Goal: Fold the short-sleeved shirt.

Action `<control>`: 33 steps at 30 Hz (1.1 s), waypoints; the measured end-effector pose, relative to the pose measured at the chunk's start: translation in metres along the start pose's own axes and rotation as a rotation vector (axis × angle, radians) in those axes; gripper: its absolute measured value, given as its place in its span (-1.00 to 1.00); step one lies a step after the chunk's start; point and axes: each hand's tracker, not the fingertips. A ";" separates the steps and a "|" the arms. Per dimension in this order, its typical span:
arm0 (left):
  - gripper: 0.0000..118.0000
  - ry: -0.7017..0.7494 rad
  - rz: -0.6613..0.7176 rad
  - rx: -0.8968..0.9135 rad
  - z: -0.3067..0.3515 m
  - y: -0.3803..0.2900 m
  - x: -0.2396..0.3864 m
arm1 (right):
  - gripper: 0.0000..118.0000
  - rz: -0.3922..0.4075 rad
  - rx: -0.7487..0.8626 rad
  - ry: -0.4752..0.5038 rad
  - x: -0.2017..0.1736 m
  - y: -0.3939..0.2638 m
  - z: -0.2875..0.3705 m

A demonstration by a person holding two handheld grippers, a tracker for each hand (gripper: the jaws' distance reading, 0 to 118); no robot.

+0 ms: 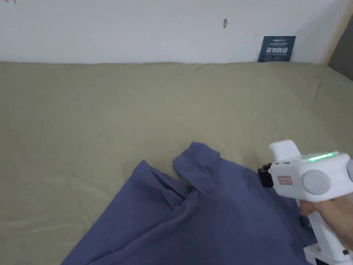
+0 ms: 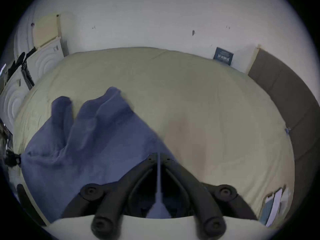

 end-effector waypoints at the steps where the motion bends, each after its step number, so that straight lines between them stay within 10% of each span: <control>1: -0.91 -0.001 -0.007 -0.002 0.000 0.000 -0.001 | -0.65 -0.010 -0.012 -0.009 0.003 0.007 -0.012; 3: -0.91 -0.010 -0.015 -0.007 0.000 0.002 -0.002 | 0.87 -0.011 -0.106 -0.011 0.005 0.014 -0.033; 4: -0.91 -0.016 -0.004 -0.010 0.000 0.004 -0.003 | 0.96 -0.008 -0.138 -0.012 0.006 0.015 -0.042; 11: -0.91 -0.024 0.014 -0.015 -0.005 0.002 -0.012 | 0.83 0.055 -0.198 -0.044 0.006 0.016 -0.065; 14: -0.91 -0.023 0.024 -0.014 -0.005 0.001 -0.012 | -0.05 0.032 -0.201 0.000 0.003 0.019 -0.050; 15: -0.91 -0.023 0.027 -0.013 -0.005 0.001 -0.012 | -0.99 0.044 -0.170 -0.001 -0.002 0.023 -0.039; 33: -0.91 -0.091 -0.115 0.413 0.174 0.134 0.059 | -1.00 0.119 0.455 -0.042 0.019 0.098 0.355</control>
